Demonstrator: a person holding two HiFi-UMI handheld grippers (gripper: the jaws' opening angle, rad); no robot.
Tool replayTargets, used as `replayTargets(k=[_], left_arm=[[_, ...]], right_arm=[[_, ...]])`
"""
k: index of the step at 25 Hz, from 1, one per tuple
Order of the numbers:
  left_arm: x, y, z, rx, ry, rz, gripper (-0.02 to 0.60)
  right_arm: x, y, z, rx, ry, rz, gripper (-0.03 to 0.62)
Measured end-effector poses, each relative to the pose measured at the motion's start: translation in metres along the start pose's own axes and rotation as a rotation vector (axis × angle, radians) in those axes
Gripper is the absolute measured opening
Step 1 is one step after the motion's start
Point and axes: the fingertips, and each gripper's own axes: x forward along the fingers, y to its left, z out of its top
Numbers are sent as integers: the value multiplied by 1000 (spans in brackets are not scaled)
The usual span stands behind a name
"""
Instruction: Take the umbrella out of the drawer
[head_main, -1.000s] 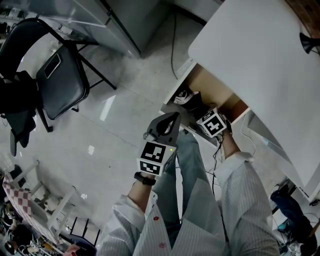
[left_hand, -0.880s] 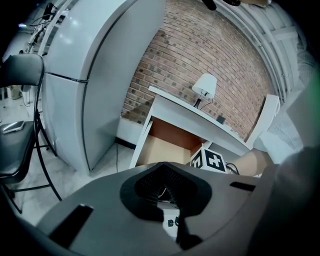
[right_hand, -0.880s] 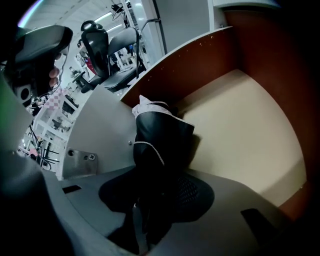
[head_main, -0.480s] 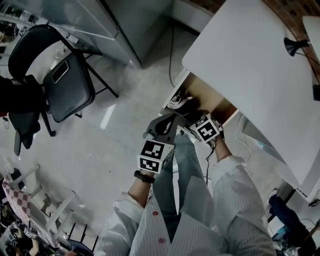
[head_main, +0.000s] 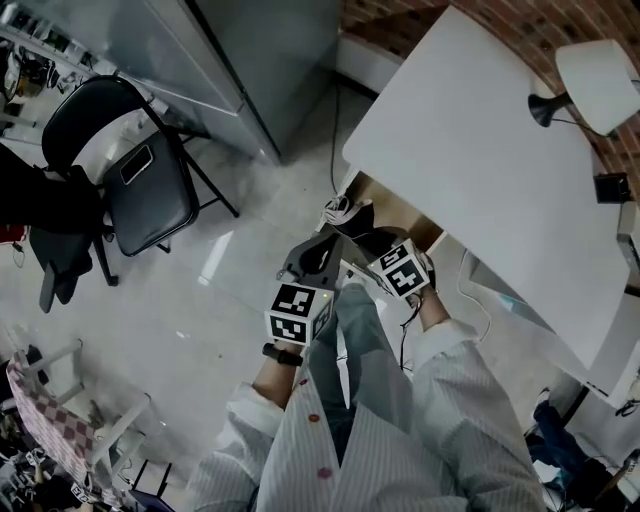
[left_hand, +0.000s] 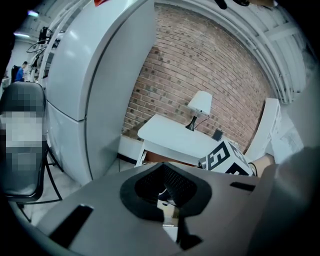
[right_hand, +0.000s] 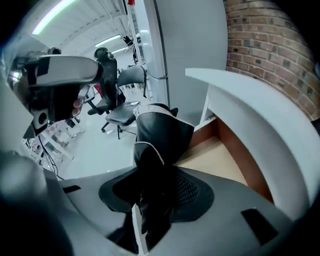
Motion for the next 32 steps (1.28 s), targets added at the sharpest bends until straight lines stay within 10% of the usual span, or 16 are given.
replayTargets(k=[32], left_arm=[[-98, -98, 211, 122, -302, 17, 9]], right_arm=[[-299, 21, 165, 64, -637, -45, 176]])
